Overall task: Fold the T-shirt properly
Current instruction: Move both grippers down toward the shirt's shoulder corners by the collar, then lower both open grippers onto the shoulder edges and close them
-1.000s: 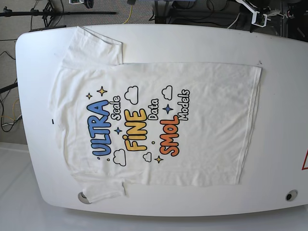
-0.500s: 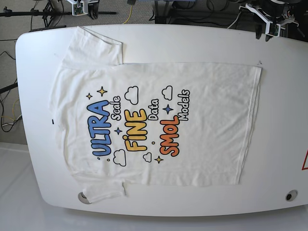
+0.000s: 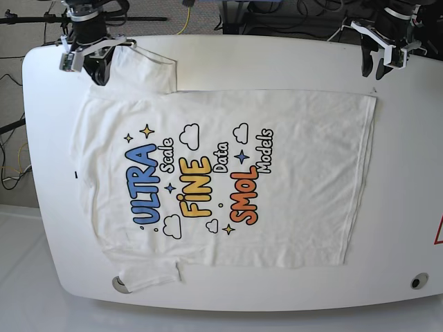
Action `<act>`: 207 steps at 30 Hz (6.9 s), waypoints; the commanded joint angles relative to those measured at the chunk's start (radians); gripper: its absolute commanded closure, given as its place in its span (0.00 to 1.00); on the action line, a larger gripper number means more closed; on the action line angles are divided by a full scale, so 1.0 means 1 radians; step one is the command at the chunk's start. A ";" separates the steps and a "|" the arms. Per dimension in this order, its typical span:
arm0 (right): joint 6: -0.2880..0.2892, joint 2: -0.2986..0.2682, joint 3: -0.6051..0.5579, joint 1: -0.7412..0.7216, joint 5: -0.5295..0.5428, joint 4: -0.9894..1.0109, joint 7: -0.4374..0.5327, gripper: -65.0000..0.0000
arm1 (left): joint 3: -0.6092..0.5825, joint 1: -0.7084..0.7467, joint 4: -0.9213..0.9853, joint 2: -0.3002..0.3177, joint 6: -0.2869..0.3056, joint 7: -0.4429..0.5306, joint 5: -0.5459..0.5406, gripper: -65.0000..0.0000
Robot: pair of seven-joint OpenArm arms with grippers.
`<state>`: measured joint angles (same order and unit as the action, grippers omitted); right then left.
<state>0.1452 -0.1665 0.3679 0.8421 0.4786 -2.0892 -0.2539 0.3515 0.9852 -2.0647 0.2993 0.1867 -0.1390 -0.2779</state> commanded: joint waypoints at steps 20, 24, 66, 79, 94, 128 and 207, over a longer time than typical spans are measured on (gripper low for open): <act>0.046 -0.115 0.078 -0.042 0.143 0.038 -0.107 0.57 | 0.029 -0.129 0.007 0.005 0.097 -0.092 -0.042 0.68; 0.055 -0.137 0.089 -0.058 0.154 0.055 -0.097 0.53 | 0.025 -0.145 0.014 0.002 0.095 -0.102 -0.004 0.66; 0.152 -0.096 0.165 -0.219 0.135 0.268 -0.247 0.55 | 0.026 -0.158 0.021 0.006 0.102 -0.068 -0.003 0.65; 0.173 -0.173 0.143 -0.412 0.137 0.490 -0.331 0.54 | 0.032 -0.159 0.024 0.004 0.098 -0.077 0.003 0.64; 0.265 -0.161 0.249 -0.434 0.312 0.487 -0.634 0.54 | 0.032 -0.158 0.026 0.005 0.096 -0.068 0.005 0.64; 0.280 -0.072 0.184 -0.428 0.265 0.458 -0.617 0.55 | 0.033 -0.175 0.035 0.003 0.095 -0.081 -0.002 0.65; 0.293 -0.075 0.146 -0.440 0.250 0.466 -0.621 1.00 | 0.188 -0.525 0.596 0.010 0.203 -0.598 -0.614 0.61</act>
<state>0.4385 -0.2317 0.5098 0.4000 0.7383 -1.6138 -0.8646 0.5400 0.4561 -1.4693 0.3031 0.3969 -0.7055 -0.9035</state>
